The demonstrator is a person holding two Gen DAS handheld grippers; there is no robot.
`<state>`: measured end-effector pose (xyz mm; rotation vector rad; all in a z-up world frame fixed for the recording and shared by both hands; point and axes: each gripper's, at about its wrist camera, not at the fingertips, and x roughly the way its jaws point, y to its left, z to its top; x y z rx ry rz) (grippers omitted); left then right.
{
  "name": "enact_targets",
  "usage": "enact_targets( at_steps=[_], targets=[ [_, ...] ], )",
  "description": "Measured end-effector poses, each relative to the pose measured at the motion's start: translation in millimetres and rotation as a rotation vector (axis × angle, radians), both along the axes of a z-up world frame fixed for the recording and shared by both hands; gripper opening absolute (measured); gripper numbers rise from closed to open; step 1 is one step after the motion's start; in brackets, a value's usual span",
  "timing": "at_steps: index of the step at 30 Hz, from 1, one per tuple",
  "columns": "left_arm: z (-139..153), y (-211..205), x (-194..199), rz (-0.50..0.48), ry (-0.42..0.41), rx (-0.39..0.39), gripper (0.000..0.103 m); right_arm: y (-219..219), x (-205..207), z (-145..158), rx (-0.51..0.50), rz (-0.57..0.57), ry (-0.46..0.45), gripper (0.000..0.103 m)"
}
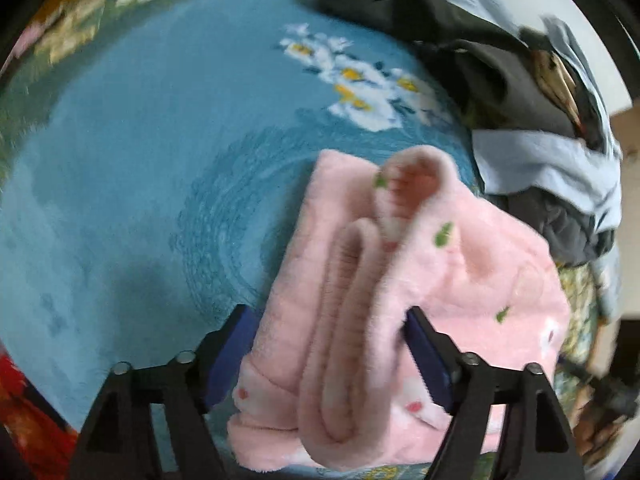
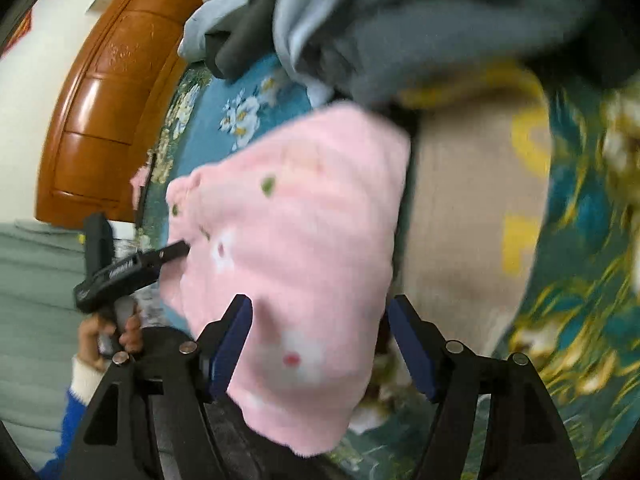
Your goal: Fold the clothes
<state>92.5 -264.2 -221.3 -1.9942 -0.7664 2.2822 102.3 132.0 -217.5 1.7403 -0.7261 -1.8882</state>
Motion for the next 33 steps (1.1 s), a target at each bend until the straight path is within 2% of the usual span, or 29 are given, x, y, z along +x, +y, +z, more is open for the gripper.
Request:
enact_targets(
  at_steps=[3,5,10,12,14,17,20,22,24,29,33],
  targets=[
    [-10,-13,6,0.044,-0.016,0.145,0.087,-2,4,-14,-0.07,-0.015,-0.038,0.072],
    [-5,-13,10,0.05,-0.003,0.172,0.088,-2,5,-17,-0.086,-0.035,-0.043,0.072],
    [-11,12,-4,-0.08,-0.057,0.136,0.094,-4,4,-21,-0.087,-0.035,-0.041,0.072],
    [-16,16,-8,-0.097,-0.084,0.116,0.097,-5,3,-22,-0.087,-0.036,-0.041,0.072],
    [-22,13,-12,-0.077,-0.104,0.11,0.098,-6,3,-23,-0.087,-0.036,-0.04,0.072],
    [-19,5,-12,-0.027,-0.079,0.118,0.098,-8,2,-25,-0.088,-0.037,-0.039,0.072],
    [-8,9,-11,-0.039,-0.043,0.063,0.098,-9,2,-27,-0.089,-0.037,-0.038,0.072],
    [-11,10,-12,-0.041,-0.069,0.036,0.099,-10,1,-27,-0.089,-0.037,-0.043,0.072],
    [-18,7,-12,-0.024,-0.102,0.052,0.1,-11,0,-24,-0.086,-0.028,-0.038,0.073],
    [-33,-1,-12,0.02,-0.159,0.162,0.103,-11,0,-25,-0.086,-0.03,-0.04,0.074],
    [-32,2,-13,0.024,-0.158,0.153,0.103,-11,0,-30,-0.089,-0.049,-0.048,0.074]
  ],
)
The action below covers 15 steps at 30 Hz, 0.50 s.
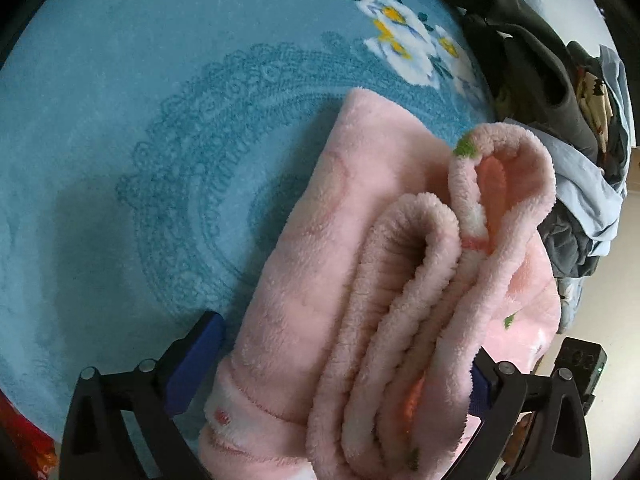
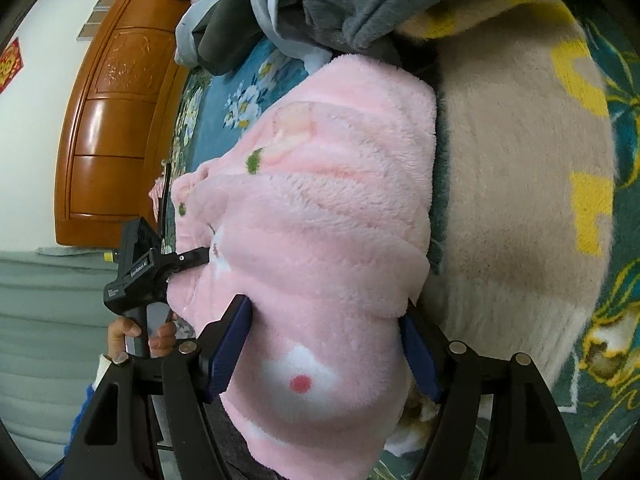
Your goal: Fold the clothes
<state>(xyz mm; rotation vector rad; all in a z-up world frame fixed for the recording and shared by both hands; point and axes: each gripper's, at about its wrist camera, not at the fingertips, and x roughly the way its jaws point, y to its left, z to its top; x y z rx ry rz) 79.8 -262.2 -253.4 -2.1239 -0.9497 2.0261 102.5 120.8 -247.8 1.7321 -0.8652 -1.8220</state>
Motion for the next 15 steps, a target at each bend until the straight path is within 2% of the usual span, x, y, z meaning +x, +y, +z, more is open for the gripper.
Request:
enact_targets(
  at_steps=[6,8,13,15],
  targets=[
    [6,18,3,0.011,0.018,-0.042,0.1,-5,-2,-4,0.02,-0.045,-0.028,0.074],
    [11,24,3,0.007,0.037,-0.052,0.089,-3,-1,-3,0.027,-0.067,-0.04,0.072],
    [32,35,10,0.007,0.108,-0.065,0.062,-8,1,18,0.1,-0.045,0.027,0.037],
    [41,40,13,0.007,0.136,-0.077,0.057,-10,1,32,0.126,-0.02,0.071,0.032]
  ],
)
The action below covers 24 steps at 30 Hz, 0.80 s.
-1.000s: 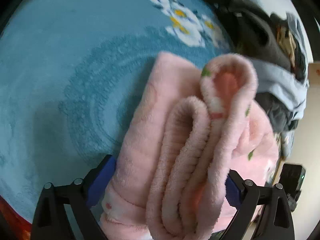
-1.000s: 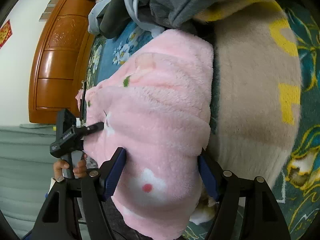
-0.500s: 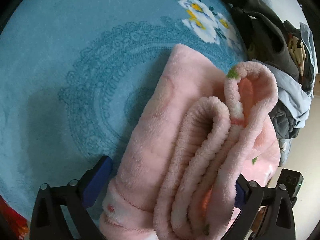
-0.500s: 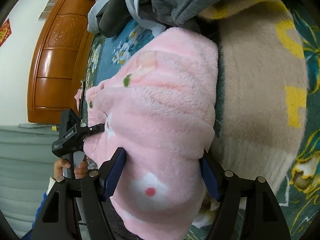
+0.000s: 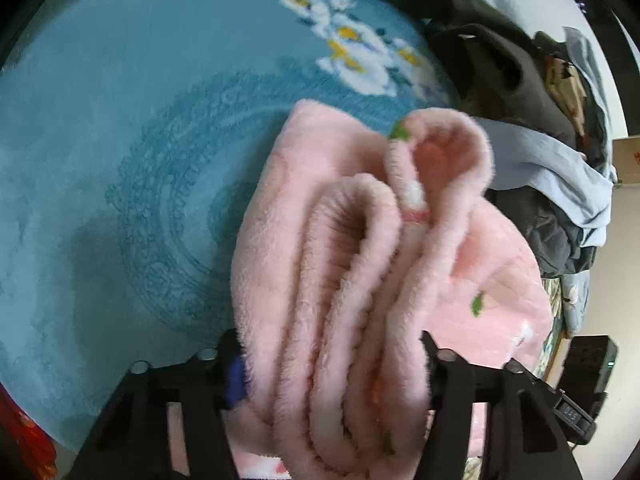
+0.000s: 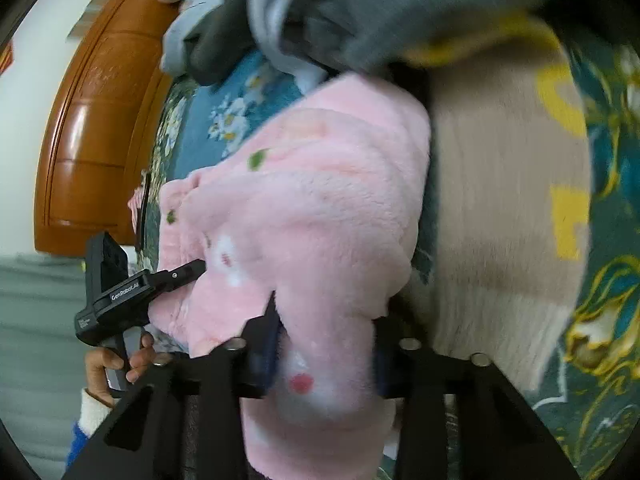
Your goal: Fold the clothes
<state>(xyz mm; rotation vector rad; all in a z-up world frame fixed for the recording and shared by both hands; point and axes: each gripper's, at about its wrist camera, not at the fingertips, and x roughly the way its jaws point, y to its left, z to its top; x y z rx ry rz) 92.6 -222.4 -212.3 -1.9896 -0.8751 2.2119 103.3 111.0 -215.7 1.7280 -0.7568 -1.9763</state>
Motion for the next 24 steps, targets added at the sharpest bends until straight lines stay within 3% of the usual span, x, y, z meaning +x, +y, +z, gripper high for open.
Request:
enact_targets(
  at_steps=[3,7,11,16,20,24],
  targets=[
    [14,8,5,0.003,0.037,-0.019,0.053,-1,-1,26,0.034,0.047,0.081,0.029],
    [37,18,13,0.004,0.112,0.019,0.052,7,-5,69,0.071,0.093,0.203,0.029],
    [71,26,17,0.041,0.227,0.084,0.052,12,-13,116,0.081,0.141,0.321,0.029],
    [120,-3,27,0.137,0.385,0.137,0.052,-2,-32,180,0.118,0.233,0.49,0.029],
    [157,-15,37,0.215,0.499,0.118,0.052,-22,-51,219,0.078,0.291,0.576,0.029],
    [190,-37,56,0.277,0.553,0.032,0.052,-56,-61,234,0.047,0.367,0.629,0.028]
  ],
)
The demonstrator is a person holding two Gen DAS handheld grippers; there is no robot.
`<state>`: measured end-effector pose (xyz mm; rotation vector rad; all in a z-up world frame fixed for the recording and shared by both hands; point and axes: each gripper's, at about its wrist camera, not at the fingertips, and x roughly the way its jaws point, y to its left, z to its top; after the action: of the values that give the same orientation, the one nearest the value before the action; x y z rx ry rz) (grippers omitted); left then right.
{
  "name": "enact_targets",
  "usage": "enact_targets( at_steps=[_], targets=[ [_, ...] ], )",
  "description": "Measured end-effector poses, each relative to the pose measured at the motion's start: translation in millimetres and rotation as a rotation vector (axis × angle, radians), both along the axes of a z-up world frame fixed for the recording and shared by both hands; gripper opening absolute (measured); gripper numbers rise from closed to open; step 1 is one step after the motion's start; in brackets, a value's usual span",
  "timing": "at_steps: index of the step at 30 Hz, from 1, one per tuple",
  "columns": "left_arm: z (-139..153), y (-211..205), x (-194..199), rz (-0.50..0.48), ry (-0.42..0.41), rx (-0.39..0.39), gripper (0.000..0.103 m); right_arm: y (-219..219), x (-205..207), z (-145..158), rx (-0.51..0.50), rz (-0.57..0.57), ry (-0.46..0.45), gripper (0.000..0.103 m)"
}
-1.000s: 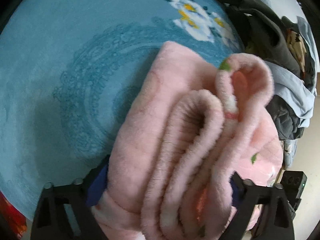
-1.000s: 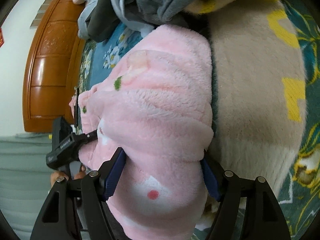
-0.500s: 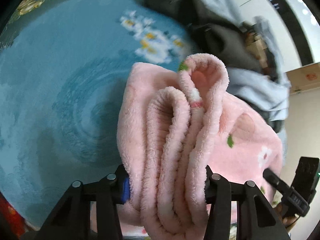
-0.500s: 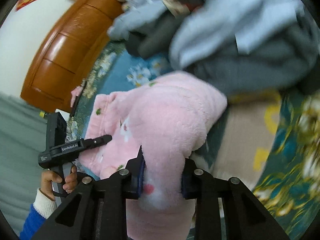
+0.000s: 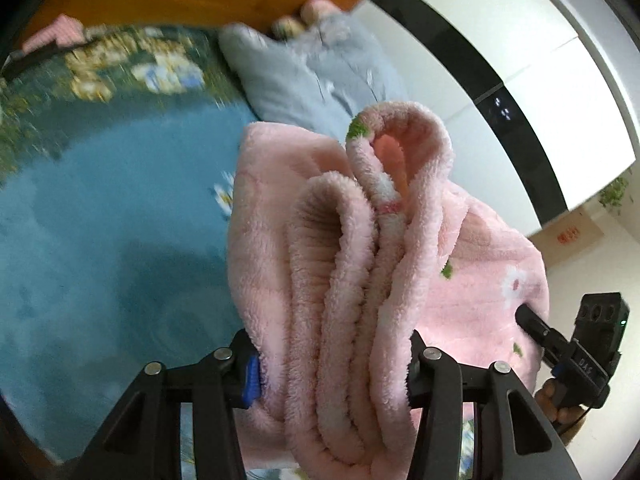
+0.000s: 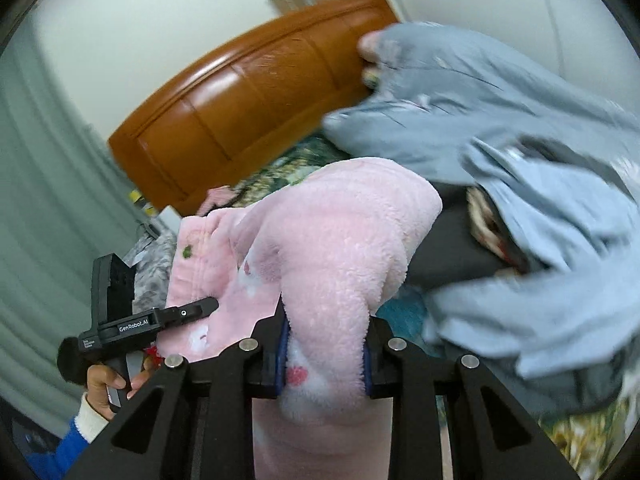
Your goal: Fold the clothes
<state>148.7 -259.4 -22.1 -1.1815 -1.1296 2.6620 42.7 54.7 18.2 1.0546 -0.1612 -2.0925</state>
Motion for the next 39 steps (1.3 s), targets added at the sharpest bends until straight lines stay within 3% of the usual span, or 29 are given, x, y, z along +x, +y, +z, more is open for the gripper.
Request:
enact_targets(
  at_steps=[4,9,13,19,25,33,39],
  targets=[
    [16,-27,4,0.084,0.007,-0.07,0.052,-37,-13,-1,-0.014,0.07,-0.009,0.028],
    [1,-61,10,0.153,-0.03,-0.094,0.052,-94,-41,-14,0.006,0.143,-0.048,0.028],
    [-24,-101,11,0.204,-0.074,-0.058,0.052,-146,-71,-35,0.053,0.198,-0.108,0.028],
    [-91,-165,-8,0.251,-0.143,0.004,0.052,-238,-123,-68,0.143,0.27,-0.173,0.028],
    [-121,-247,-35,0.301,-0.184,0.024,0.052,-340,-176,-94,0.216,0.35,-0.221,0.028],
    [-136,-365,-74,0.387,-0.151,0.015,0.052,-494,-240,-97,0.235,0.481,-0.153,0.028],
    [-149,-424,-85,0.452,-0.127,0.022,0.052,-576,-270,-111,0.271,0.551,-0.091,0.028]
  ],
)
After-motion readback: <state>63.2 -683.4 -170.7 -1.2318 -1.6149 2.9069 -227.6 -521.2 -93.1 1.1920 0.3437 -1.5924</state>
